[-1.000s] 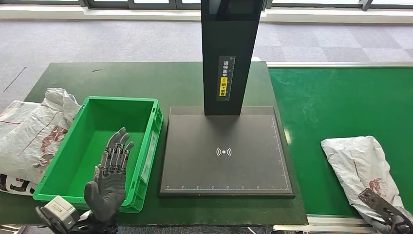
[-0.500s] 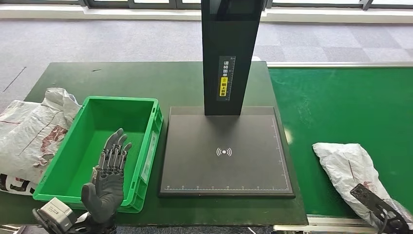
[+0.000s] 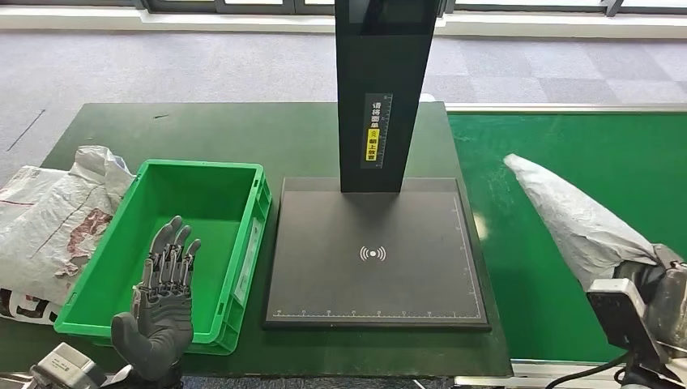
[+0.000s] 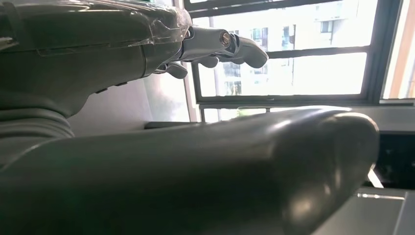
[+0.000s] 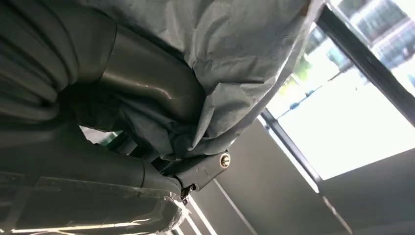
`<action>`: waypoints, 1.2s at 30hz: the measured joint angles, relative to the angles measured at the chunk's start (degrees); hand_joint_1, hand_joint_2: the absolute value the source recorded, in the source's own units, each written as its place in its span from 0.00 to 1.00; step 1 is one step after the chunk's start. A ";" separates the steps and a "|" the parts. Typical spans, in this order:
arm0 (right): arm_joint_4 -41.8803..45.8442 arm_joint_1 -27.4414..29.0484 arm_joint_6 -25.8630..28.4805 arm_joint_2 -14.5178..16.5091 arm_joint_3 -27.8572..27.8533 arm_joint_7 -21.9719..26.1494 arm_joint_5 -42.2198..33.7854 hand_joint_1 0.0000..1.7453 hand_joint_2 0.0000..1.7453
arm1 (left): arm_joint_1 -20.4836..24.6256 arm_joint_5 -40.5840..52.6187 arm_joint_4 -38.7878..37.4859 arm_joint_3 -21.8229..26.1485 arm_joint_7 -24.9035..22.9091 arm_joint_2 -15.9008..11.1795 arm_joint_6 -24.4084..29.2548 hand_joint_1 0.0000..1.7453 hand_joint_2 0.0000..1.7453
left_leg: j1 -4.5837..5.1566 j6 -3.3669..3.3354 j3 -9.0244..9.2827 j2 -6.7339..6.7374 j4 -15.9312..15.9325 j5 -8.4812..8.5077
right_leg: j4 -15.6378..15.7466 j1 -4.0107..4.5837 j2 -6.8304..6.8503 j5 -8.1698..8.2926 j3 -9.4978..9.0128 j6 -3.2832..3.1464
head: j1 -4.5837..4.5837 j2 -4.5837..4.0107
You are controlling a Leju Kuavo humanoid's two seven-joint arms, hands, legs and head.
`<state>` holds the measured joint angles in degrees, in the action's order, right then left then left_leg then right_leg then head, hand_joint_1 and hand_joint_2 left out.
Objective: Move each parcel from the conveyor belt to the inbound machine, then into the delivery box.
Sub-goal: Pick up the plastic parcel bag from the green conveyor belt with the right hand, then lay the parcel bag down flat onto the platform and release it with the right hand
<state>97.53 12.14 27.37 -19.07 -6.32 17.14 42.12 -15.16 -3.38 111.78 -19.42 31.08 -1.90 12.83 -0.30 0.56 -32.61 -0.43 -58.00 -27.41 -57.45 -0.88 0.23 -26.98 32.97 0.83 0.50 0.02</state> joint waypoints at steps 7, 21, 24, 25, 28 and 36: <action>15.05 2.53 12.25 5.59 10.50 2.12 12.58 1.00 1.00 | 2.38 0.00 -1.32 -0.01 -0.14 0.38 -2.72 0.00 0.00 | -0.06 0.07 0.09 0.13 0.02 -0.05 | -0.01 0.02 -0.13 -0.04 -0.06 -0.07 | 0.01 0.00; 5.48 -6.84 0.03 8.94 29.43 -6.62 14.14 1.00 1.00 | 5.63 0.16 -5.54 -0.92 -0.15 1.31 -2.98 0.00 0.00 | -0.06 0.12 0.29 0.21 0.01 0.02 | -0.01 0.04 -0.23 0.04 -0.22 -0.09 | 0.00 0.00; -0.88 -9.12 -0.40 10.52 30.90 -8.62 17.52 1.00 1.00 | 6.33 -0.53 -6.32 -1.23 -0.98 1.31 -3.48 0.00 0.00 | -0.06 0.13 0.29 0.20 0.01 0.02 | -0.02 0.04 -0.23 0.03 -0.21 -0.09 | 0.00 0.00; -2.67 -9.70 -0.27 10.95 31.30 -8.85 18.10 1.00 1.00 | 6.49 -0.69 -6.56 -1.33 -1.14 1.31 -3.61 0.00 0.00 | -0.06 0.13 0.28 0.19 0.01 0.02 | -0.02 0.04 -0.22 0.03 -0.21 -0.09 | 0.01 0.00; -6.22 -10.83 -0.07 11.83 32.15 -9.49 19.05 1.00 1.00 | 6.72 -0.89 -7.16 -1.49 -1.34 1.31 -3.89 0.00 0.00 | -0.06 0.13 0.27 0.18 0.01 0.02 | -0.03 0.03 -0.22 0.03 -0.21 -0.09 | 0.01 0.00; -13.79 -13.90 -1.60 12.51 33.01 -15.31 22.53 1.00 1.00 | 7.24 -2.23 -8.51 -1.81 -2.36 1.41 -5.37 0.00 0.00 | -0.05 0.13 0.26 0.17 0.01 0.01 | -0.01 0.02 -0.22 0.03 -0.20 -0.09 | 0.01 0.00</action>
<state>83.74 -1.76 25.77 -6.56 26.69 1.83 64.64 -7.92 -5.60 103.27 -21.23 28.71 -0.49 7.46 -0.35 0.69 -32.35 -0.26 -57.99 -27.40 -57.45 -0.86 0.01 -26.95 32.77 0.74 0.50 0.02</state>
